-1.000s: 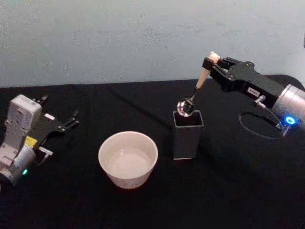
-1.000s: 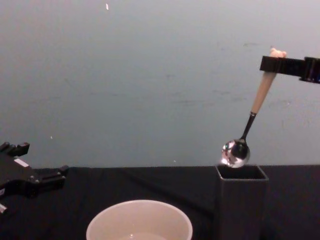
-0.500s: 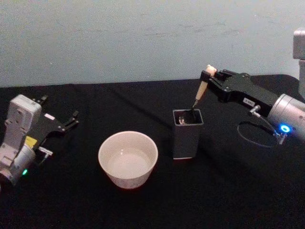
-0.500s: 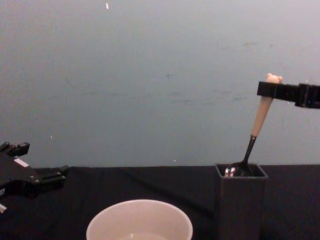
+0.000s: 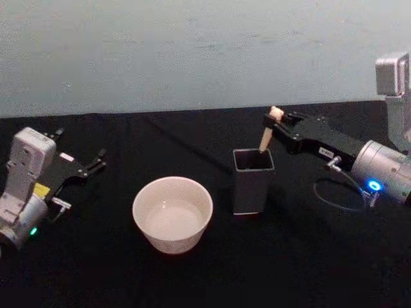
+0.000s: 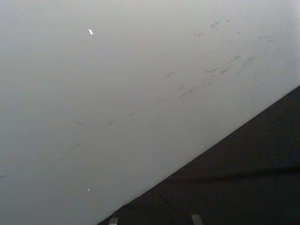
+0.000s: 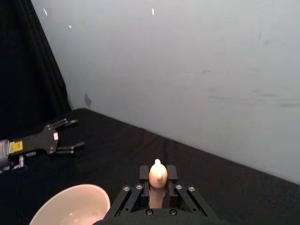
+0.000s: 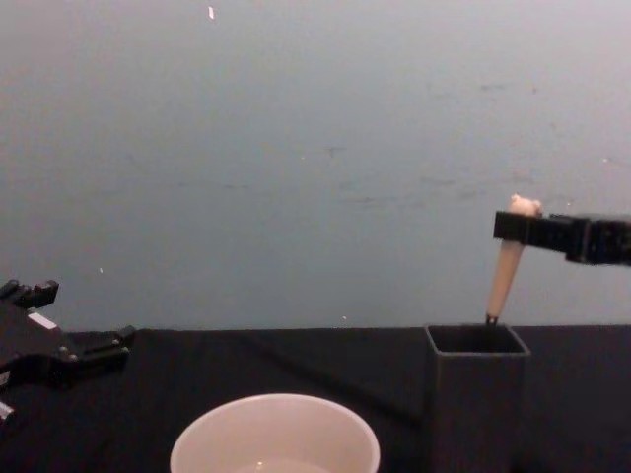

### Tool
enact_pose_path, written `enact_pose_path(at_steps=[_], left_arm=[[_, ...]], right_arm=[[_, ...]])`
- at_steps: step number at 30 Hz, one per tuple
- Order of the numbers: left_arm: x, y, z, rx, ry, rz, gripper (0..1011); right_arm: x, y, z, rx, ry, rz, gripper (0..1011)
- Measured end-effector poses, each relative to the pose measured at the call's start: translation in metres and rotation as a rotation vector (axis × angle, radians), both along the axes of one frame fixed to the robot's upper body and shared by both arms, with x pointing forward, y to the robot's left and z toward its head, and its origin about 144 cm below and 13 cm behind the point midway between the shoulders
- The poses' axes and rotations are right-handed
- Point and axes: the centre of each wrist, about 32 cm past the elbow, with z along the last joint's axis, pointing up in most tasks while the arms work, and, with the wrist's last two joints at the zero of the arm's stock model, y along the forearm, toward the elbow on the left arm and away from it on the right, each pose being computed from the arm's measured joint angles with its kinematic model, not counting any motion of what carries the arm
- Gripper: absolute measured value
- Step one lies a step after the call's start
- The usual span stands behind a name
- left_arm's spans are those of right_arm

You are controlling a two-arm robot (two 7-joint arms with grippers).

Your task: Pick up the stirring spoon with one hand, stir inside the cup, then place it back in its original position.

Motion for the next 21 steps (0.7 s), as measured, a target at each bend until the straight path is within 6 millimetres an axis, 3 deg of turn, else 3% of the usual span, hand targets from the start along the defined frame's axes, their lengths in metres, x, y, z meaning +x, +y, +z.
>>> enact_pose_path(at_steps=[21], left_arm=[[0.000,0.000,0.000,0.000,0.000,0.000,1001]], right_arm=[[0.001,0.004,-0.019,-0.039,0.056,0.004,214]])
